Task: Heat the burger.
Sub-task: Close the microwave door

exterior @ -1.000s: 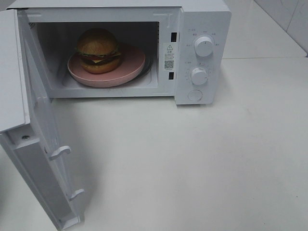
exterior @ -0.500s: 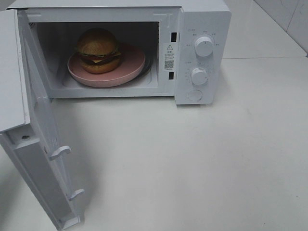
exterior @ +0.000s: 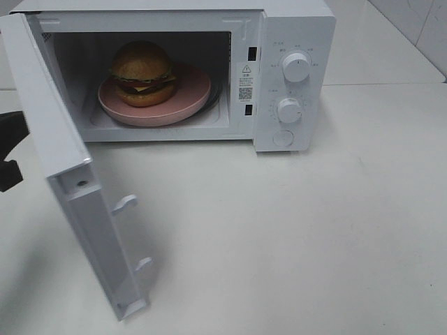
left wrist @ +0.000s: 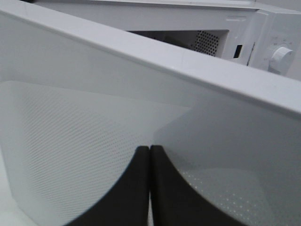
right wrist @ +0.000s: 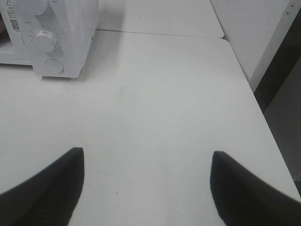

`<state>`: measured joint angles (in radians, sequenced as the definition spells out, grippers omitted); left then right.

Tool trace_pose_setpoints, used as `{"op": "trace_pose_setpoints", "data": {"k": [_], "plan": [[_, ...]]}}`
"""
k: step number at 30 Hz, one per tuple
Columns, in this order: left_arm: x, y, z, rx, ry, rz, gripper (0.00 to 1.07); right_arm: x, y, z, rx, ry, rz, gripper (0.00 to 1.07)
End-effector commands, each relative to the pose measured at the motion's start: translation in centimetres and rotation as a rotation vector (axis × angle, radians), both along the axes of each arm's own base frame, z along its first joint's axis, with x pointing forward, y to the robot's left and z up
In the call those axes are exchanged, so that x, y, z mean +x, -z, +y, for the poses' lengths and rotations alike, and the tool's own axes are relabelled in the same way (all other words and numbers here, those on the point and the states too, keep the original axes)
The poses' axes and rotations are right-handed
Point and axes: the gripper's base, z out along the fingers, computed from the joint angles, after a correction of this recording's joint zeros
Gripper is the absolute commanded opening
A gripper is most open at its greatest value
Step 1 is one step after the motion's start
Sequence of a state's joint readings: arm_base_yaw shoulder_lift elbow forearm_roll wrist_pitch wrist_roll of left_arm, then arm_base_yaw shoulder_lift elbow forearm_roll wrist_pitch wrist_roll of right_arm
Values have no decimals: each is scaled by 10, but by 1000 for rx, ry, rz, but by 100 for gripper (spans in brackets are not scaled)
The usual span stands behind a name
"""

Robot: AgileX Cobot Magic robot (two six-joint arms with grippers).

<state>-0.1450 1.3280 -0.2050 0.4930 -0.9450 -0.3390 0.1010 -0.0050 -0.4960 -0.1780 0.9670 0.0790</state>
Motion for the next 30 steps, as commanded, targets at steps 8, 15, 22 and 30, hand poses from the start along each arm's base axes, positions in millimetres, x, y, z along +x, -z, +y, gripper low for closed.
{"op": "trace_pose_setpoints", "data": {"k": [8,15,22,30], "plan": [[20,-2,-33,-31,117,-8,0,-3,0,0,1,0,-30,71],[33,0,-46,-83,78,19,0,-3,0,0,1,0,-30,71],[41,-1,-67,-51,48,6,0,-3,0,0,2,1,-30,71],[54,-4,-96,-49,-34,-6,0,-3,0,0,1,1,-30,71]]}}
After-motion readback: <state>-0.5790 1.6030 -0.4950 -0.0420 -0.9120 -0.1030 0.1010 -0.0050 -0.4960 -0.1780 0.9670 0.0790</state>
